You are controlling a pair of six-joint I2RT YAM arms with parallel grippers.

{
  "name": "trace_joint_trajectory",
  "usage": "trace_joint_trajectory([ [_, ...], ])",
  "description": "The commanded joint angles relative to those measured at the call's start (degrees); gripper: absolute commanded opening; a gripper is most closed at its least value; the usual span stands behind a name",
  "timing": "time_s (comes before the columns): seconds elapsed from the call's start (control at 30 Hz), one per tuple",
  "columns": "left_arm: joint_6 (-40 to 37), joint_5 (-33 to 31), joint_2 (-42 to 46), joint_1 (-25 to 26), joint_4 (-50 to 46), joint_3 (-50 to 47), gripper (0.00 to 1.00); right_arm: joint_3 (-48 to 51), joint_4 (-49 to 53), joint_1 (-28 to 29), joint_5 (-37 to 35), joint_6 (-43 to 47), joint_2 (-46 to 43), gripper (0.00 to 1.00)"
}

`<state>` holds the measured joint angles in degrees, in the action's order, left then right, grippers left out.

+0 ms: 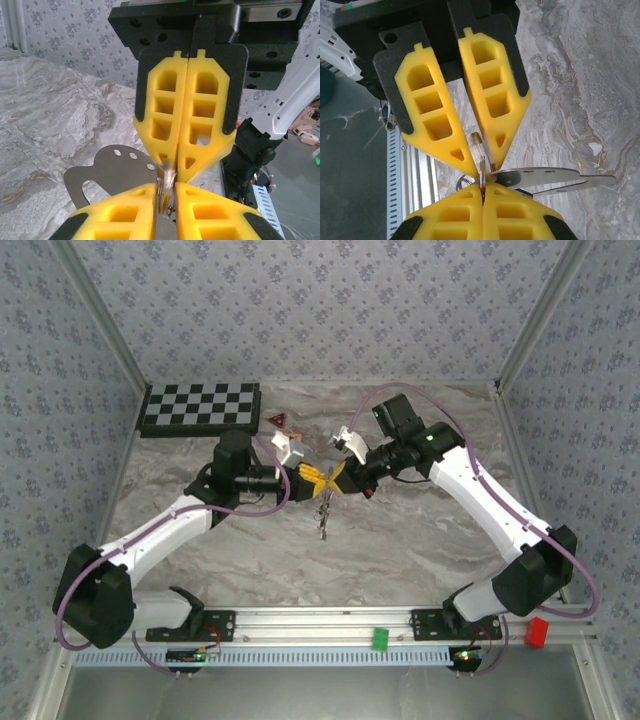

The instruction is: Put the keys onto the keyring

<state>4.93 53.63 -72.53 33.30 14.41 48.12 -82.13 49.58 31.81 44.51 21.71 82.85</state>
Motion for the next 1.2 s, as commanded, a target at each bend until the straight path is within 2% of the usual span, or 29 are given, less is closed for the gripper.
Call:
trace_joint_trajectory([
  [0.0, -1.9, 2.4, 0.3, 0.8, -1.5, 2.5, 0.15, -1.6, 0.5, 0.4, 0.2, 0.3, 0.2, 0.00],
  [0.2, -2.9, 2.2, -0.3, 1.2, -3.2, 3.2, 0.14, -1.6, 0.3, 0.5, 0.6, 0.1, 0.1, 0.00],
  [0.33, -2.4, 1.9, -0.3, 1.4, -2.6, 3.4, 0.07, -1.4, 0.5, 0.9, 0.5, 0.2, 0.2, 0.00],
  [0.4, -2.6, 1.9, -0.3, 1.6, -2.8, 3.4, 0.06, -1.4, 0.5, 0.9, 0.4, 0.1, 0.2, 0.00],
  [0.47, -3.2, 1.8, -0.5, 1.7, -3.4, 3.5, 0.00, -1.5, 0.5, 1.0, 0.4, 0.1, 0.2, 0.00],
  [0.7, -3.1, 1.1, -0.3, 1.7, -2.8, 2.9, 0.00, -1.3, 1.1, 0.7, 1.1, 0.1, 0.1, 0.00],
  [0.87, 0.9, -0.3, 1.3, 1.3, 4.0, 0.4, 0.00, 0.9, -1.3, -0.8, 1.4, -1.6, -1.8, 0.24],
  [1.0, 3.4, -1.0, 3.0, 1.1, 8.2, -1.0, 0.00, 5.4, -8.2, -3.3, 2.7, -6.4, -5.7, 0.26],
  [1.17, 6.9, -2.7, 5.0, 1.1, 13.8, -2.6, 0.00, 16.4, -24.6, -8.2, 7.8, -17.2, -13.0, 0.30],
])
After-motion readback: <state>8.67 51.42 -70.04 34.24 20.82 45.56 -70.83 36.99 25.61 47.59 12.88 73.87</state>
